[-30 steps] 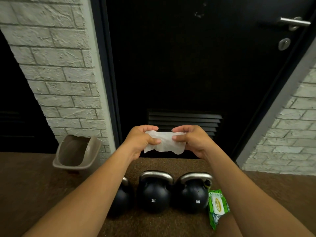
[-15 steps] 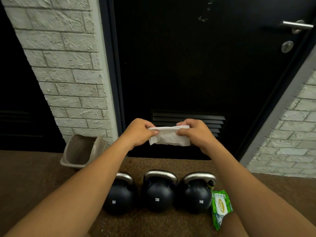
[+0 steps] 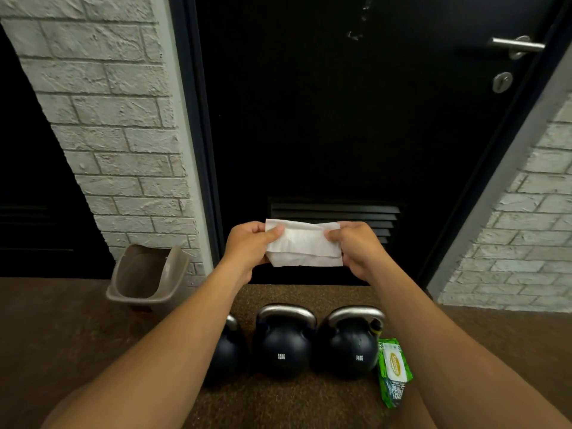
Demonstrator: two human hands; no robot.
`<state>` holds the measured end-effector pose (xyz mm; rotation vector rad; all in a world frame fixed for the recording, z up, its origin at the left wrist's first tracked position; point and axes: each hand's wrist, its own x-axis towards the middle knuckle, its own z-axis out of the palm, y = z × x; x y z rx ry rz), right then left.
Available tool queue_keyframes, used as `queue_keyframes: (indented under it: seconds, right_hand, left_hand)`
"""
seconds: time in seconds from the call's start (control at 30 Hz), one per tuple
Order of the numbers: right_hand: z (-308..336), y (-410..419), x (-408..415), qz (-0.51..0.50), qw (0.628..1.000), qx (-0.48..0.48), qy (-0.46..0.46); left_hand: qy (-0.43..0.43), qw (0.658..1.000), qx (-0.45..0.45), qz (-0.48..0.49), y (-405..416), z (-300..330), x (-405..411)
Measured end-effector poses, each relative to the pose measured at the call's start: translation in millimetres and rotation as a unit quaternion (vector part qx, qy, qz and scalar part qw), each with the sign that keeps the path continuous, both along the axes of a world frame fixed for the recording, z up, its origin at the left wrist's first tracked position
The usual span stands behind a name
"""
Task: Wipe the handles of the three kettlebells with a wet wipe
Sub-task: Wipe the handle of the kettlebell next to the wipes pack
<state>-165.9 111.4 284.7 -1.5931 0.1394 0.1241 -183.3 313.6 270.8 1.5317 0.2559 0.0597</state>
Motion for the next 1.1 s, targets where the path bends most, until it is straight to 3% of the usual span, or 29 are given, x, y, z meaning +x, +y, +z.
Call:
queue_keyframes:
  seconds: [0.1, 0.2, 0.33, 0.43, 0.63, 0.73, 0.93, 1.1]
  right_hand:
    - [-9, 1, -3, -0.031, 0.999, -0.045, 0.005]
    - [-13, 6, -13, -0.021, 0.997, -0.070, 0.015]
    - [-17, 4, -28, 0.016, 1.000, 0.015, 0.021]
    - [-22, -12, -36, 0.024, 0.995, 0.092, 0.033]
    - [-48, -41, -46, -0.003, 0.994, 0.107, 0.007]
    - [-66, -57, -43, -0.038, 0.991, 0.122, 0.035]
    - [-99, -88, -29, -0.095, 0.983, 0.133, 0.081]
    - [-125, -109, -16, -0.068, 0.984, 0.124, 0.105]
  left_hand:
    - [-0.034, 0.994, 0.095, 0.041, -18, -9, -3]
    - [-0.067, 0.987, 0.146, 0.013, -42, -11, -11]
    - [-0.059, 0.989, 0.125, -0.053, -67, -10, -22]
    - [-0.016, 0.994, 0.020, -0.103, -73, -5, -30]
    - [0.046, 0.972, -0.052, -0.225, -85, -7, -33]
    - [0.066, 0.968, -0.016, -0.242, -96, -18, -29]
    - [0.033, 0.980, 0.109, -0.163, -125, -63, -4]
    - [0.080, 0.977, 0.079, -0.181, -144, -96, 17]
